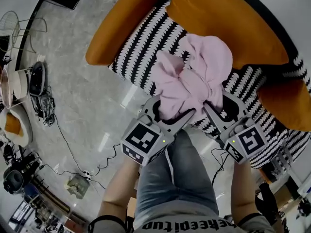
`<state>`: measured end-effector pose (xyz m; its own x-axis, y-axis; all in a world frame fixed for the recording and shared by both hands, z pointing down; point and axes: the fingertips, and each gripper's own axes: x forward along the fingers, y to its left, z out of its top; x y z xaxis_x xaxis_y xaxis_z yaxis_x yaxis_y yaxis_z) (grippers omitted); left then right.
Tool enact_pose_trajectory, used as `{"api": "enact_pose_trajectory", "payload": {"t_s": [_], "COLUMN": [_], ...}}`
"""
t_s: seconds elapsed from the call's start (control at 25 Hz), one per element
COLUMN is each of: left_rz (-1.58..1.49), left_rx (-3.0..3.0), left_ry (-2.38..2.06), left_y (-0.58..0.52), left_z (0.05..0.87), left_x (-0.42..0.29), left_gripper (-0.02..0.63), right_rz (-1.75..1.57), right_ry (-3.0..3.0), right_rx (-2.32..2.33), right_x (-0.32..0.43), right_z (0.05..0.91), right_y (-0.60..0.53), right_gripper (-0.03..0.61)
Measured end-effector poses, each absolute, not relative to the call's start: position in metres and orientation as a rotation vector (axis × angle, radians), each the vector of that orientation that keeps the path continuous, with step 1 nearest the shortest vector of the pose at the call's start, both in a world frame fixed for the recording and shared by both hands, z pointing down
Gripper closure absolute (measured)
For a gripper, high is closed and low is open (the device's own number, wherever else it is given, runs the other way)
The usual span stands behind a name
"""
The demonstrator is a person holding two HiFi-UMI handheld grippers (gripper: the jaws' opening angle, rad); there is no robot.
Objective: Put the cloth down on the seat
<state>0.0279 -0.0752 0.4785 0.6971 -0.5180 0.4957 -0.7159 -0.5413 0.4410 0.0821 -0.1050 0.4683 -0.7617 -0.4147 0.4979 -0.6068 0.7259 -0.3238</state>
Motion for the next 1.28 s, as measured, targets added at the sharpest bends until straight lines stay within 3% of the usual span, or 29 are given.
{"api": "enact_pose_trajectory", "payload": {"t_s": [1.28], "left_rz": [0.593], "left_rx": [2.208], "left_ry": [-0.722], "left_y": [-0.063], "left_z": [0.610], "left_x": [0.053], "left_gripper": [0.322], "right_rz": [0.864], "right_ry": [-2.352], "right_rx": [0.951], "right_x": [0.113], "right_z": [0.604], "right_y": [-0.083], "right_gripper": [0.388]}}
